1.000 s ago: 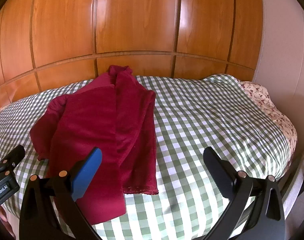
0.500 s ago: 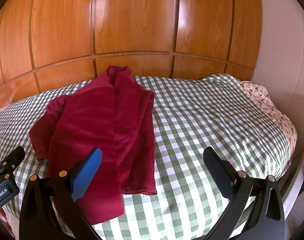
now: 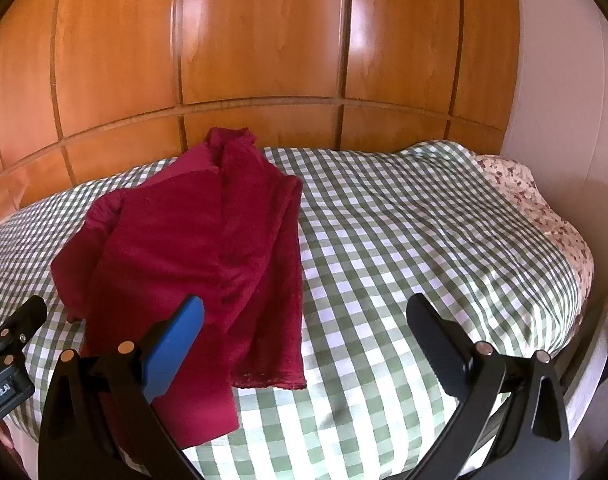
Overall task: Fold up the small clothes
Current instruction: 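Grasp the red sweater with the left tool while the right tool grasps it too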
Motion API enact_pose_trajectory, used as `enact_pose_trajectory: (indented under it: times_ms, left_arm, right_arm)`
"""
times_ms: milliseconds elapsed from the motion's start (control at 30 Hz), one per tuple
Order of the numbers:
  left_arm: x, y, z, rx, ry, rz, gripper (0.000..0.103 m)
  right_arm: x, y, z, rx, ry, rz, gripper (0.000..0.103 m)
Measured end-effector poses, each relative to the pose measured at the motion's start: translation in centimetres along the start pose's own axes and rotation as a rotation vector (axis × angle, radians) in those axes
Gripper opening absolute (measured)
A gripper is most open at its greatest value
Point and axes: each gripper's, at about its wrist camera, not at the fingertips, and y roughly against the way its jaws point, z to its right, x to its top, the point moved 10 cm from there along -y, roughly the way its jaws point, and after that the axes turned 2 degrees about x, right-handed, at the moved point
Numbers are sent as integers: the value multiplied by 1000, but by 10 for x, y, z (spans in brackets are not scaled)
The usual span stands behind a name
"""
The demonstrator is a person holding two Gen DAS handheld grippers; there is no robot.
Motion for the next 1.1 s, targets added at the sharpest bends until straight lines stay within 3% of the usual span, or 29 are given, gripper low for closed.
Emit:
enact_pose_trajectory:
  times_ms: [200, 333, 467, 533, 633, 667, 700, 733, 800, 833, 967, 1100]
  left_arm:
    - [-8, -10, 14, -49, -31, -55, 100]
    - [-14, -10, 33, -147, -63, -87, 100]
    - [-24, -2, 79, -323, -200, -97, 95]
    - [-36, 0, 107, -409, -286, -126, 85]
    - [-54, -9, 132, -436, -390, -164, 84]
    - [-61, -14, 138, -436, -423, -179, 81]
    - [-68, -20, 143, -425, -452, -191, 64]
    - [-75, -29, 145, -397, -479, -211, 38]
    - [-79, -33, 141, -407, -450, -239, 11]
    - [-72, -29, 136, -434, -409, -226, 8]
    - [-25, -5, 103, -562, -209, -155, 8]
    - [29, 2, 50, -560, -24, -66, 8]
  right_arm:
    - [-8, -15, 14, -1, -23, -49, 101]
    - [-22, -34, 33, -5, -83, -132, 101]
    - [-33, -47, 61, -21, -155, -175, 100]
    - [-34, -48, 72, -27, -177, -173, 100]
    - [-32, -49, 81, 5, -211, -178, 96]
    - [-32, -50, 82, 20, -219, -182, 95]
    - [-32, -50, 82, 37, -228, -186, 94]
    - [-33, -51, 81, 62, -239, -191, 91]
    - [-34, -53, 74, 112, -252, -210, 83]
    - [-34, -54, 67, 153, -255, -221, 77]
    - [-23, -63, 39, 280, -241, -249, 60]
    - [-12, -77, -3, 366, -162, -266, 57]
